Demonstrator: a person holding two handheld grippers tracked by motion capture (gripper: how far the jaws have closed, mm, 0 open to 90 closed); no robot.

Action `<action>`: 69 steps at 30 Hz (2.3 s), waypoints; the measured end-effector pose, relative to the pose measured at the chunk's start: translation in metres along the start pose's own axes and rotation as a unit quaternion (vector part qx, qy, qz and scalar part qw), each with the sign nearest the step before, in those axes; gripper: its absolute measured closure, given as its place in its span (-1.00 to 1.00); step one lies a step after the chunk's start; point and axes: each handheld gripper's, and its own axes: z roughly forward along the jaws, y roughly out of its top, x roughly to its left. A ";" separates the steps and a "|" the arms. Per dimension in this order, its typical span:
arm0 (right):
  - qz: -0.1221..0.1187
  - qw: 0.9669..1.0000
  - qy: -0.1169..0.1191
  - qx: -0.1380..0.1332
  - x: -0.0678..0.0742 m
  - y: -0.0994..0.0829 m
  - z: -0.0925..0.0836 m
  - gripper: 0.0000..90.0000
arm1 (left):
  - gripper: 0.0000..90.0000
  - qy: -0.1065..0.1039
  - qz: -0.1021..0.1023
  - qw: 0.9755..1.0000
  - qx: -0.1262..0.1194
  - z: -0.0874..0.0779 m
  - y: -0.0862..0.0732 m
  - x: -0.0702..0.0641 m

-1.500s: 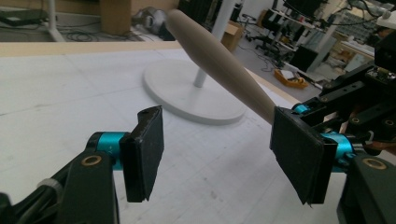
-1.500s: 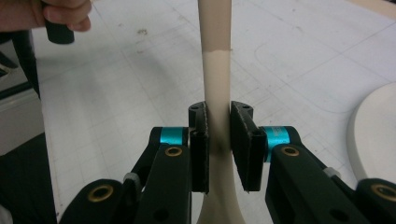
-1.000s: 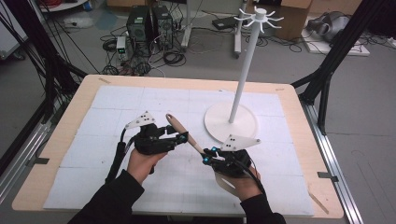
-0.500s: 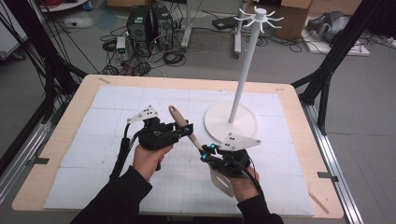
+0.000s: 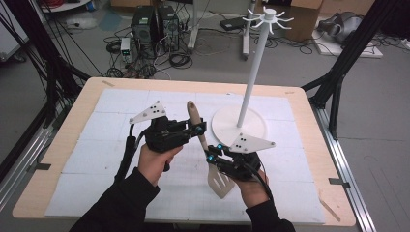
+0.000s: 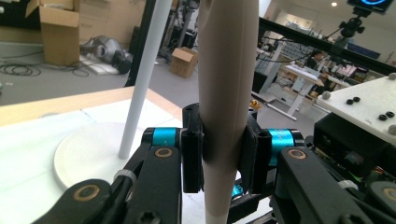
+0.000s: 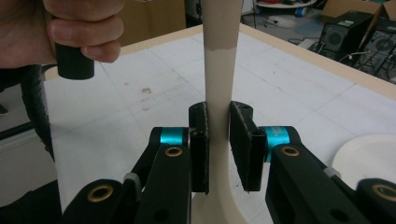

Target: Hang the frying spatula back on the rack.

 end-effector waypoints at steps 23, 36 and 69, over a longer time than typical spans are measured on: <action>-0.002 0.988 0.145 -0.052 -0.024 0.010 -0.008 0.28 | 0.64 -0.098 0.047 0.994 0.011 -0.009 0.007 0.002; 0.007 0.996 0.072 -0.045 -0.034 -0.006 -0.038 -0.13 | 0.64 -0.134 0.101 0.985 0.028 0.000 0.040 0.001; -0.018 0.971 0.217 -0.099 -0.033 0.036 -0.023 0.27 | 0.64 -0.241 0.120 0.962 0.055 0.019 0.044 -0.009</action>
